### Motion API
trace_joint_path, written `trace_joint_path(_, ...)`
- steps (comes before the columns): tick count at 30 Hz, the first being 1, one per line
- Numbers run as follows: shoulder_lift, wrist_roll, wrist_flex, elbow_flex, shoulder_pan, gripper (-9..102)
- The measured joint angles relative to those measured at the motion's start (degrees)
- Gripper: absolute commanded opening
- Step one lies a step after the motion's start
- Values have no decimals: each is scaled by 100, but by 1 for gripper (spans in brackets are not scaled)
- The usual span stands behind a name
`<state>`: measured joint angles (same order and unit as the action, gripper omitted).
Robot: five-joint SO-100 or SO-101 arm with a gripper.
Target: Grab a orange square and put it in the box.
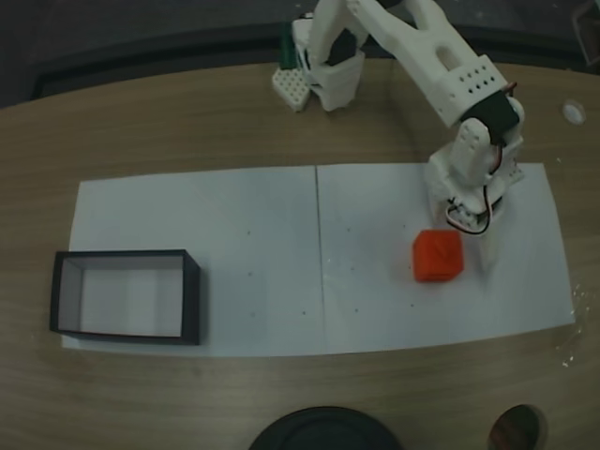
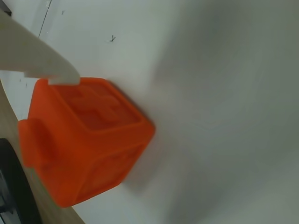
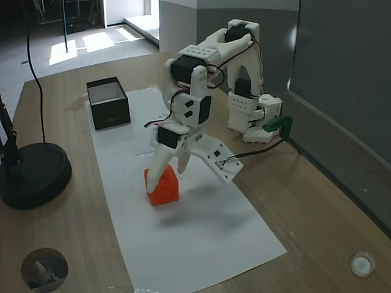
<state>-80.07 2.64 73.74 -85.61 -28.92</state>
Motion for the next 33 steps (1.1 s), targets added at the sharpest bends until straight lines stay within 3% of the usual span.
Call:
trace_joint_path(25,369,396,-114,53,738,39)
trace_joint_path(33,369,396,-141,62,773,15)
